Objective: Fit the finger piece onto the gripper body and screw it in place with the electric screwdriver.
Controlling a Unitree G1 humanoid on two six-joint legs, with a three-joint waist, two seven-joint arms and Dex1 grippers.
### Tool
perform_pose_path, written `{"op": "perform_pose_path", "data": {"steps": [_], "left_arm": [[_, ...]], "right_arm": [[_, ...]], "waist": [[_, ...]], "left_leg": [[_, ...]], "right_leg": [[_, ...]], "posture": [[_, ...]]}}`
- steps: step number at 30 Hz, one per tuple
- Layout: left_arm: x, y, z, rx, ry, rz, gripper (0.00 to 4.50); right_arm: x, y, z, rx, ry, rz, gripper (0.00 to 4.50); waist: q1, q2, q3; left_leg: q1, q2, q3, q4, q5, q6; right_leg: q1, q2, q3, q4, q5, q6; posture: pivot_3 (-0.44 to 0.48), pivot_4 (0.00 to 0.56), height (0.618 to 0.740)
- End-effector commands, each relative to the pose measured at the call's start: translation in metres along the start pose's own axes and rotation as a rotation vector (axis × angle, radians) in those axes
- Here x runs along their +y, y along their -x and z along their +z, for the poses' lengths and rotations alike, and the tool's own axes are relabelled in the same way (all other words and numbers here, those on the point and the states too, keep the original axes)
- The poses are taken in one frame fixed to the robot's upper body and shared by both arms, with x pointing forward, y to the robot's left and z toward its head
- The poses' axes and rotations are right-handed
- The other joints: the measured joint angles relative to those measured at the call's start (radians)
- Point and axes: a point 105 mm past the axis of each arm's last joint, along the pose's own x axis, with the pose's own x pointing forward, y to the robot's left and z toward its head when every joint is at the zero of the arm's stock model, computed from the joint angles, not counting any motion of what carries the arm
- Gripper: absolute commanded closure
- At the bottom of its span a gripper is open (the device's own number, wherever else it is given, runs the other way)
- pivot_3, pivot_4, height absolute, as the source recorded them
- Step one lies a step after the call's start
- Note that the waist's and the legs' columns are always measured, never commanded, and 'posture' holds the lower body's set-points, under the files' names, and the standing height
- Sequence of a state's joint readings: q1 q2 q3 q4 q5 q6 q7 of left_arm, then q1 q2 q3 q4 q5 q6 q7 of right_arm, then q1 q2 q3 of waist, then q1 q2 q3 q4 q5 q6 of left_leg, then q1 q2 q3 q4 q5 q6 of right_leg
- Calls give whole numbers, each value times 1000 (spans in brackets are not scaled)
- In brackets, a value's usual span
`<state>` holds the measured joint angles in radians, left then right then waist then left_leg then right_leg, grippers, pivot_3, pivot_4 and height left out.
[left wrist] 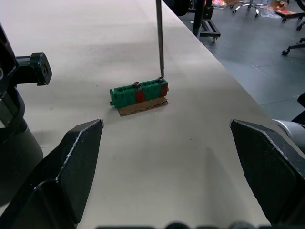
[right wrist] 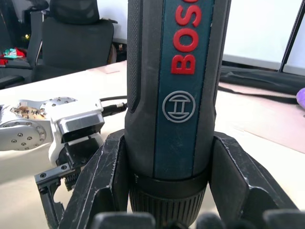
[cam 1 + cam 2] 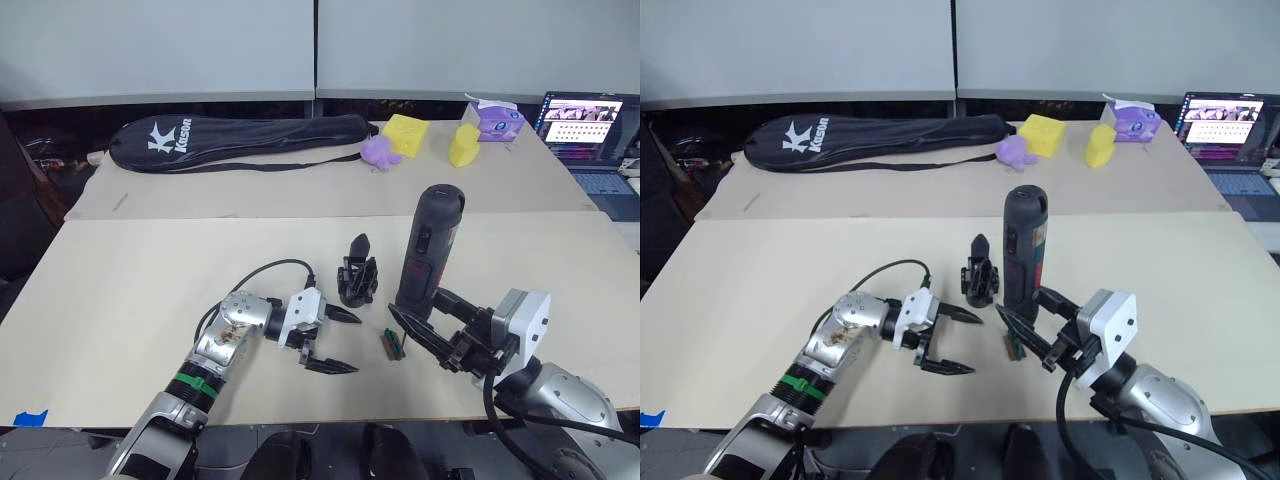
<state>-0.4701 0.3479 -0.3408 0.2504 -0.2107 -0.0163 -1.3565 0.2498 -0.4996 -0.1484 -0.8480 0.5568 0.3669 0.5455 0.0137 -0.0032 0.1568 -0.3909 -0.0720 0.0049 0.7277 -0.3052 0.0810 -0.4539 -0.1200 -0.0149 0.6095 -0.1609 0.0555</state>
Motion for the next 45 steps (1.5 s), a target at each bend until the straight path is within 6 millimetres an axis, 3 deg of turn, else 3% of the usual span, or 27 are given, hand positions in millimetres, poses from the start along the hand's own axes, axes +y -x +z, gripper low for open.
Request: {"op": "perform_pose_path", "data": {"steps": [1, 45], "left_arm": [[3, -1, 8, -8, -36, -6, 0], [2, -5, 11, -14, -58, -16, 0]], "right_arm": [[2, 1, 18, -75, 68, 4, 2580], [4, 5, 11, -37, 44, 19, 2580]], "waist": [[0, 0, 0], [0, 0, 0]], "left_leg": [[0, 0, 0, 0, 0, 0], [0, 0, 0, 0, 0, 0]], "right_leg": [[0, 0, 0, 0, 0, 0], [0, 0, 0, 0, 0, 0]], "posture": [[0, 150, 723], [0, 150, 723]]}}
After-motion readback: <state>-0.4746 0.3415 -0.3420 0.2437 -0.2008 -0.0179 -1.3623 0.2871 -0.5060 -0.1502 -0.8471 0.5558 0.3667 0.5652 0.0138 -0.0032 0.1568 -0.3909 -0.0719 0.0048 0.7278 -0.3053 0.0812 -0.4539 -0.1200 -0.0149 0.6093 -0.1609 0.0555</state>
